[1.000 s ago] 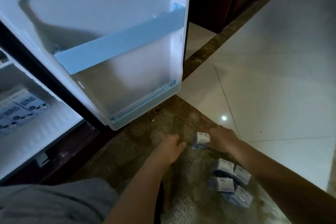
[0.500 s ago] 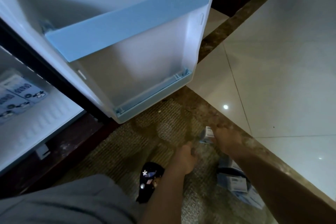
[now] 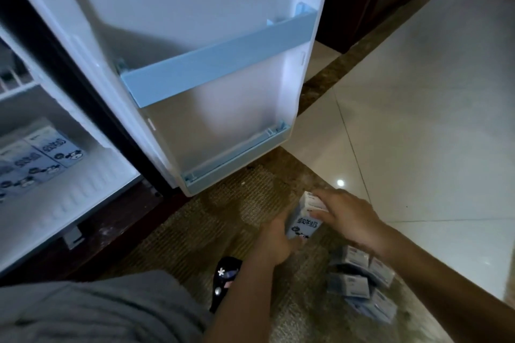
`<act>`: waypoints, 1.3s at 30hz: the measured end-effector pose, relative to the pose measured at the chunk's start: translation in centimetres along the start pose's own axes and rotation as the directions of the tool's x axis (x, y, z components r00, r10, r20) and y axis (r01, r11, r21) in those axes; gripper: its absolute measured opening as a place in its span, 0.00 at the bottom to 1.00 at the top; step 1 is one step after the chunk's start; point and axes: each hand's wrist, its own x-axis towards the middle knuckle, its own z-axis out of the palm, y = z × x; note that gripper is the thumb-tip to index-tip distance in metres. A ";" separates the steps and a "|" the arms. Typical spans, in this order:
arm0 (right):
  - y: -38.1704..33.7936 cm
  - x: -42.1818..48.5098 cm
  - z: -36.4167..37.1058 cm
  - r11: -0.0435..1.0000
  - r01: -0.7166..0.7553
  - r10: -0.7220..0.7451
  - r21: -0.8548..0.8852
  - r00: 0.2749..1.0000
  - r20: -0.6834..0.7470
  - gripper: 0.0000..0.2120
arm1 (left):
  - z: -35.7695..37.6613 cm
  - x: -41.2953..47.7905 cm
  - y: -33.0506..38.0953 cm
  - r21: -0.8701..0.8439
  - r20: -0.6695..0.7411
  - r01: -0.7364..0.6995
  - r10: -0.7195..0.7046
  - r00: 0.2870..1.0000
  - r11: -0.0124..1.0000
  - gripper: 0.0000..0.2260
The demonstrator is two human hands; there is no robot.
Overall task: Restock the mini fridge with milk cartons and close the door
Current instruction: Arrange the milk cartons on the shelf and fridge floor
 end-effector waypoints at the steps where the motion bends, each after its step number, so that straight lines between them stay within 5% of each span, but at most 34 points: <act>1: -0.5 -0.4 -1.1 1.000 0.018 -0.018 0.001 1.000 -0.009 0.16 | -0.5 -0.3 0.4 -0.002 0.008 -0.024 0.024 1.000 1.000 0.26; 8: -3.5 -2.5 -7.4 0.994 0.112 -0.110 0.014 0.988 -0.109 0.16 | -3.8 -2.8 4.7 -0.018 -0.040 -0.043 0.042 0.998 0.999 0.20; 16: -8.1 -3.7 -13.0 0.927 0.304 -0.230 0.218 0.923 -0.307 0.12 | -10.3 -6.3 9.5 0.105 -0.054 -0.233 0.240 0.969 0.967 0.15; 24: -15.8 -5.1 -17.6 0.862 0.447 -0.269 0.238 0.804 -0.531 0.15 | -16.7 -12.1 13.0 0.263 -0.243 -0.381 0.443 0.863 0.886 0.13; 31: -22.9 -5.9 -19.0 0.933 0.360 -0.291 0.005 0.761 -0.579 0.25 | -21.9 -18.1 13.1 0.502 -0.457 -0.209 0.462 0.760 0.839 0.14; 39: -31.6 -5.7 -19.1 0.860 0.506 -0.390 0.063 0.733 -0.557 0.21 | -25.8 -24.0 10.7 0.583 -0.666 -0.028 0.497 0.557 0.812 0.15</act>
